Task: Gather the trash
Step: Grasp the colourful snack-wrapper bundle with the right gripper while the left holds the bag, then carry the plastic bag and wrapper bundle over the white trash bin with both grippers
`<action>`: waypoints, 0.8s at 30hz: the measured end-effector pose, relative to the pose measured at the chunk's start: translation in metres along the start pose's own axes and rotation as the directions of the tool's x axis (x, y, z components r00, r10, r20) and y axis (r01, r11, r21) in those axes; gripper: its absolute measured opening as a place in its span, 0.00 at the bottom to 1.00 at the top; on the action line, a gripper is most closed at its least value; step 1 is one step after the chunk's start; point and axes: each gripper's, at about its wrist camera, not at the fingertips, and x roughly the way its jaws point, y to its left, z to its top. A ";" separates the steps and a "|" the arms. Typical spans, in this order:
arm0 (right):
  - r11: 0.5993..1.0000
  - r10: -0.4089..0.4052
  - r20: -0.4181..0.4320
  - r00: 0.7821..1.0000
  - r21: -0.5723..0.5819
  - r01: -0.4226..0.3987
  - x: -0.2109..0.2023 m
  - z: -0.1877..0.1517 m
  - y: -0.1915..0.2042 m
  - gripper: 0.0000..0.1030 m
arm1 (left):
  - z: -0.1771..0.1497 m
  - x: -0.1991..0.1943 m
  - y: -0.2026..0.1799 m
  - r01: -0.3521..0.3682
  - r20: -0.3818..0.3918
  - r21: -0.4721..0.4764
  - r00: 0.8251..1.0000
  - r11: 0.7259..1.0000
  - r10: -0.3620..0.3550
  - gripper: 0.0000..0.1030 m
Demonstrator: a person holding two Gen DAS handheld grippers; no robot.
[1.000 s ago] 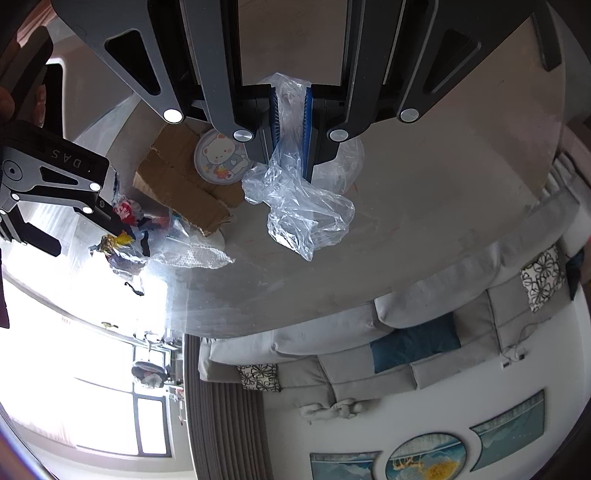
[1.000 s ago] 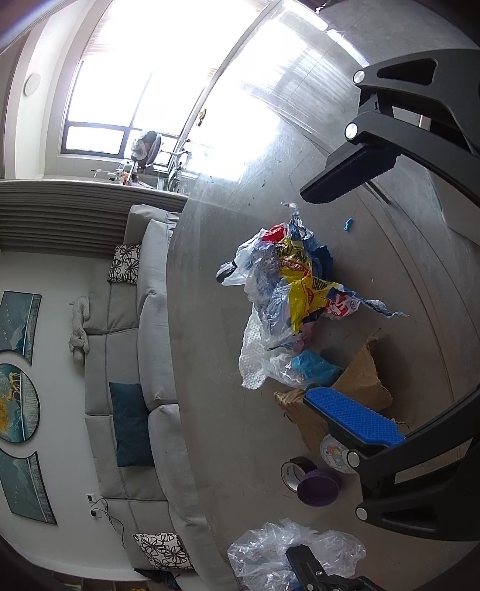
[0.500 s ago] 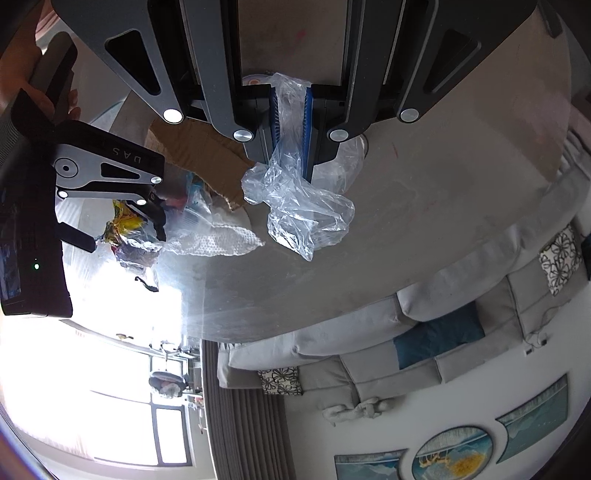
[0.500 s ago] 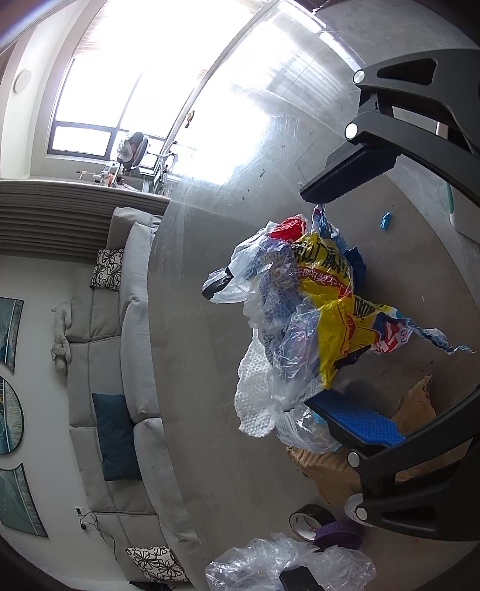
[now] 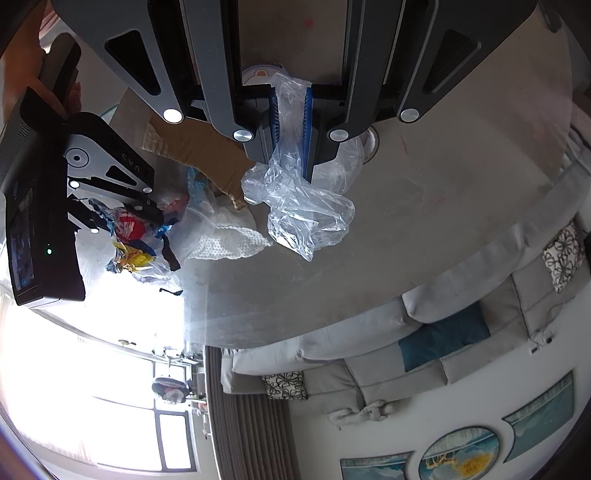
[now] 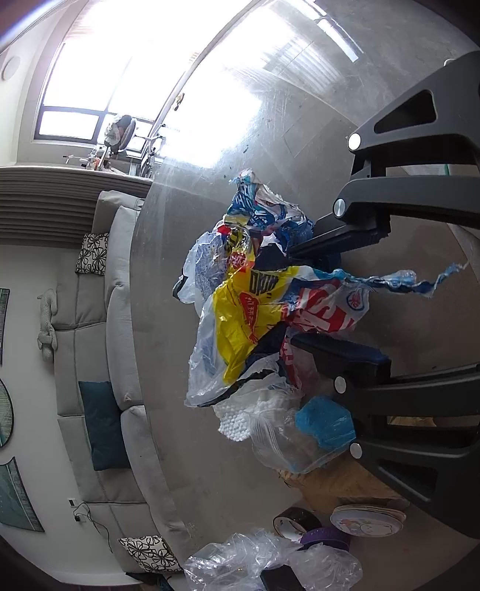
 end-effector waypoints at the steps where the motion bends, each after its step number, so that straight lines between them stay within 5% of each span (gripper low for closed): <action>1: 1.000 0.013 -0.003 1.000 0.004 -0.013 -0.001 -0.001 -0.001 0.28 | 0.000 -0.001 -0.001 0.000 0.001 0.002 1.000 1.000 0.000 0.11; 6: 1.000 -0.008 0.023 1.000 0.006 0.008 -0.015 0.001 -0.003 0.16 | 0.002 -0.011 0.003 -0.018 0.018 0.008 1.000 1.000 0.018 0.11; 24: 0.998 -0.052 0.232 0.971 -0.011 0.056 -0.144 0.003 -0.026 0.15 | 0.004 -0.063 -0.032 0.015 0.080 0.001 0.997 1.000 -0.015 0.11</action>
